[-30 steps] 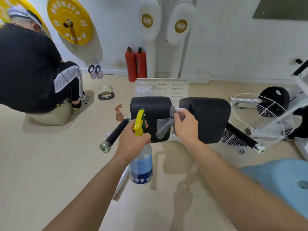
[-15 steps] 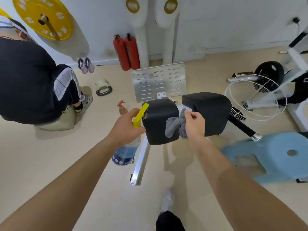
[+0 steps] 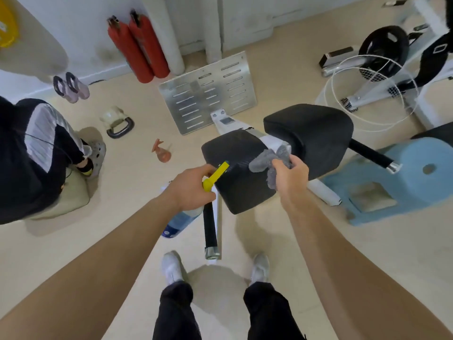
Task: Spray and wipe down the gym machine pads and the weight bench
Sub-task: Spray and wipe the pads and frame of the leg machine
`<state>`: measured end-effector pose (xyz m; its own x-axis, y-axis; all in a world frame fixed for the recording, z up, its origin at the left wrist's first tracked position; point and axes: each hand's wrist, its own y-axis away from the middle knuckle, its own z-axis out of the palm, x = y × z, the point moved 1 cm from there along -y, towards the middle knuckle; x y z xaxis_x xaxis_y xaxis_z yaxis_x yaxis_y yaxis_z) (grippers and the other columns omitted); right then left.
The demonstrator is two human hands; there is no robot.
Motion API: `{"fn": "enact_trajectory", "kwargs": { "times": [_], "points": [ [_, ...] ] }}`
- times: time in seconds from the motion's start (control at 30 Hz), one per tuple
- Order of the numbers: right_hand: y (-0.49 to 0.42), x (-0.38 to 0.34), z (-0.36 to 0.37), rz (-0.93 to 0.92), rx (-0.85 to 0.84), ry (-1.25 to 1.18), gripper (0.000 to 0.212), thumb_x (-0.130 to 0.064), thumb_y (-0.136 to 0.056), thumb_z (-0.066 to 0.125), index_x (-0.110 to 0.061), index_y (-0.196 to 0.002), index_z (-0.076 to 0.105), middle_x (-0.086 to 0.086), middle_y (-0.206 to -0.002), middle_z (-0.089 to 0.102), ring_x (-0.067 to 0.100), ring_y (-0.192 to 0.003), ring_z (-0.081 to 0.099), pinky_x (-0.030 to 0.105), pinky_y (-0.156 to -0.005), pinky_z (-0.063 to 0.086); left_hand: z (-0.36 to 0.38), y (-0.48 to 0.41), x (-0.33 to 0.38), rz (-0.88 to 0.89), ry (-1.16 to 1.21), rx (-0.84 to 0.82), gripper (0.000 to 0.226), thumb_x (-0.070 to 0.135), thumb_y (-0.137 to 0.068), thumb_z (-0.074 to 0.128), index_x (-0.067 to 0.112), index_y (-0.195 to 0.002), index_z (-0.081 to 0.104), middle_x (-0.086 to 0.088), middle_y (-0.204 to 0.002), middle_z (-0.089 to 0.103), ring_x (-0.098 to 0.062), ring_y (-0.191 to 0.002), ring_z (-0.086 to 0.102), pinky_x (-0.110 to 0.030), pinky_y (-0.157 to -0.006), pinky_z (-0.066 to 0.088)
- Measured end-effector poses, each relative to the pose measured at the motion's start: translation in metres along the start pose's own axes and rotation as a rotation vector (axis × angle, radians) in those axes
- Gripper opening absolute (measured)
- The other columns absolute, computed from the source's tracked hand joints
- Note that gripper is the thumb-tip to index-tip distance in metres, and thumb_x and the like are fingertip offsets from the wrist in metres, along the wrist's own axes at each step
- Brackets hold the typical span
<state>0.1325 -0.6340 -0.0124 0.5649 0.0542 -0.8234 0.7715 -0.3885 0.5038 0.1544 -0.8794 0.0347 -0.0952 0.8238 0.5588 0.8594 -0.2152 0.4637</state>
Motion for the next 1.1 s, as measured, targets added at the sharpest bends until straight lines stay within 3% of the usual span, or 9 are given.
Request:
{"fn": "enact_trajectory", "kwargs": {
  "times": [0.13,0.27,0.4,0.47,0.6,0.73,0.87,0.97,1.1],
  "points": [
    [0.02,0.006,0.02,0.013,0.153,-0.034,0.014,-0.027,-0.096,0.057,-0.019,-0.106,0.063,0.004,-0.089,0.07,0.022,-0.082,0.07,0.038,-0.077,0.061,-0.013,-0.018,-0.024,0.073,-0.036,-0.095,0.036,0.02,-0.08,0.075,0.035,-0.104,0.053,0.006,-0.093,0.062,-0.018,-0.084,0.057,-0.029,-0.07,0.041],
    [0.038,0.01,0.047,-0.039,0.352,-0.029,0.032,-0.042,-0.086,0.051,-0.029,-0.114,0.058,0.007,-0.099,0.07,0.027,-0.09,0.069,0.052,-0.082,0.059,-0.025,-0.033,-0.042,0.128,-0.129,-0.215,0.029,0.023,-0.078,0.075,0.029,-0.1,0.057,0.005,-0.089,0.063,-0.02,-0.082,0.06,-0.038,-0.075,0.053],
    [0.042,0.001,0.065,-0.232,0.476,0.15,0.039,-0.028,-0.103,0.047,-0.016,-0.14,0.051,0.005,-0.129,0.062,0.02,-0.117,0.059,0.036,-0.102,0.05,-0.031,-0.038,-0.052,0.184,-0.13,-0.264,0.023,0.021,-0.077,0.074,0.026,-0.086,0.053,0.0,-0.078,0.06,-0.019,-0.07,0.054,-0.031,-0.061,0.043],
    [0.029,-0.003,0.075,-0.367,0.398,0.346,0.042,-0.025,-0.106,0.043,-0.013,-0.145,0.046,0.007,-0.142,0.053,0.02,-0.129,0.05,0.031,-0.107,0.042,-0.035,-0.042,-0.061,0.203,-0.084,-0.274,0.023,0.023,-0.074,0.074,0.025,-0.085,0.054,0.0,-0.077,0.06,-0.021,-0.07,0.055,-0.033,-0.063,0.044],
    [0.004,0.019,0.109,-0.464,0.121,0.782,0.044,-0.026,-0.108,0.035,-0.016,-0.15,0.04,0.007,-0.159,0.035,0.026,-0.15,0.022,0.041,-0.123,0.018,-0.05,-0.052,-0.074,0.21,0.072,-0.241,0.037,0.039,-0.062,0.063,0.034,-0.098,0.059,0.009,-0.081,0.063,-0.015,-0.073,0.057,-0.032,-0.065,0.043],
    [0.044,0.057,0.154,-0.788,0.035,0.927,0.041,-0.01,-0.094,0.061,-0.009,-0.135,0.058,0.011,-0.14,0.056,0.03,-0.137,0.045,0.048,-0.115,0.035,-0.066,-0.059,-0.08,0.169,0.223,-0.175,0.037,0.038,-0.059,0.06,0.035,-0.095,0.06,0.021,-0.068,0.06,-0.007,-0.062,0.05,-0.026,-0.061,0.038],
    [0.035,0.06,0.147,-1.038,-0.101,1.075,0.045,-0.011,-0.088,0.057,-0.01,-0.133,0.061,0.01,-0.14,0.058,0.029,-0.135,0.049,0.042,-0.116,0.033,-0.068,-0.06,-0.087,0.162,0.195,-0.152,0.037,0.027,-0.062,0.059,0.032,-0.099,0.06,0.028,-0.061,0.055,-0.005,-0.056,0.047,-0.025,-0.059,0.035],
    [0.009,0.043,0.14,-0.924,-0.074,1.083,0.036,-0.011,-0.091,0.053,-0.011,-0.125,0.064,0.01,-0.13,0.062,0.031,-0.126,0.056,0.043,-0.108,0.042,-0.064,-0.056,-0.093,0.147,0.185,-0.156,0.037,0.029,-0.062,0.06,0.031,-0.099,0.061,0.021,-0.063,0.056,-0.01,-0.057,0.046,-0.029,-0.059,0.039],
    [-0.028,0.015,0.1,-0.504,0.268,0.818,0.035,-0.021,-0.104,0.043,-0.019,-0.135,0.059,0.004,-0.146,0.053,0.023,-0.141,0.041,0.041,-0.112,0.037,-0.057,-0.05,-0.097,0.138,0.197,-0.158,0.037,0.031,-0.064,0.061,0.031,-0.101,0.061,-0.005,-0.085,0.066,-0.03,-0.071,0.056,-0.037,-0.066,0.049]
  ]
}}
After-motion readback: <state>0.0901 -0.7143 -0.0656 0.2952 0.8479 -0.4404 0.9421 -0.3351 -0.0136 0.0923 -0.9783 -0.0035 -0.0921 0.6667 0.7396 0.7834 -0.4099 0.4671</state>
